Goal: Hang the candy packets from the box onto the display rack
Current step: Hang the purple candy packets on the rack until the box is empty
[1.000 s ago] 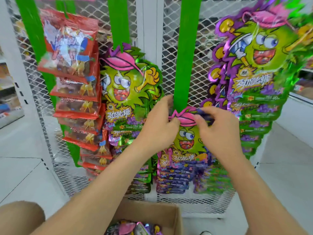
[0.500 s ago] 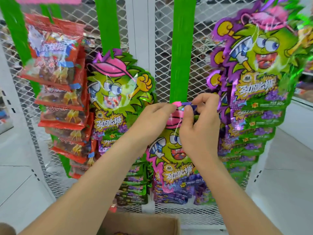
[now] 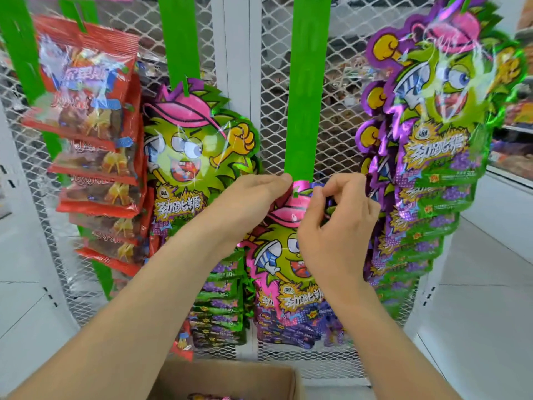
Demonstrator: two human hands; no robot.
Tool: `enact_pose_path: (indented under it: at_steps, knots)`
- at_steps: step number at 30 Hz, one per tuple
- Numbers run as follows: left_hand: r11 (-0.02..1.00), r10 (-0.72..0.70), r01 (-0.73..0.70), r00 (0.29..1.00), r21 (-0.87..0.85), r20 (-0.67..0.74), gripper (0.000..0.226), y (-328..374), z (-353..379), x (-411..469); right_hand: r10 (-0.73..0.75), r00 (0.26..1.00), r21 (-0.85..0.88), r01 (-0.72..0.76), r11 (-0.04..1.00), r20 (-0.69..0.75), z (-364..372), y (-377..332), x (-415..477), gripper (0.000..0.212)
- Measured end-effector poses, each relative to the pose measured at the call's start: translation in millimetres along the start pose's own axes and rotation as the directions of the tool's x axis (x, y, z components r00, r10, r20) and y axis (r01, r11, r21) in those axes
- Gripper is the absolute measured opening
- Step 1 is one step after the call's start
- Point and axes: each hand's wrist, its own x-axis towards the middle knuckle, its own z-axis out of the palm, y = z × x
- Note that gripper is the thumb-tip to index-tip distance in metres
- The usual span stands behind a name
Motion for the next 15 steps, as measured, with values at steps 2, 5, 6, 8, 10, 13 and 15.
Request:
enact_pose_path:
  at_steps: [2, 5, 6, 8, 10, 13, 15]
  knots:
    - [0.999, 0.033, -0.033, 0.999, 0.04, 0.001, 0.028, -2, 0, -3, -0.005, 0.999, -0.025, 0.006, 1.0, 0.035, -3, 4, -3, 0.019]
    - [0.967, 0.181, -0.161, 0.979, 0.197, -0.089, 0.018, -9, 5, -5, -0.012, 0.993, -0.087, 0.022, 0.996, 0.118, -9, 14, -4, 0.017]
    - [0.937, 0.251, -0.211, 0.961, 0.277, -0.116, 0.01, -12, 6, -6, -0.018, 0.989, -0.094, 0.032, 0.995, 0.146, -12, 16, -4, 0.015]
    - [0.85, 0.393, -0.305, 0.91, 0.429, -0.132, 0.028, -22, 10, -7, -0.047, 0.981, -0.123, 0.071, 0.99, 0.189, -17, 19, -5, 0.015]
    - [0.778, 0.513, -0.38, 0.844, 0.499, -0.157, 0.05, -34, 14, -10, -0.105, 0.975, -0.198, 0.145, 0.969, 0.197, -22, 18, -8, 0.015]
    - [0.659, 0.674, -0.462, 0.713, 0.594, -0.192, 0.061, -56, 19, -17, -0.192, 0.958, -0.213, 0.237, 0.948, 0.212, -31, 9, -16, 0.015]
    - [0.546, 0.782, -0.51, 0.595, 0.665, -0.186, 0.053, -71, 23, -24, -0.214, 0.905, -0.05, 0.249, 0.967, 0.367, -37, 2, -22, 0.016]
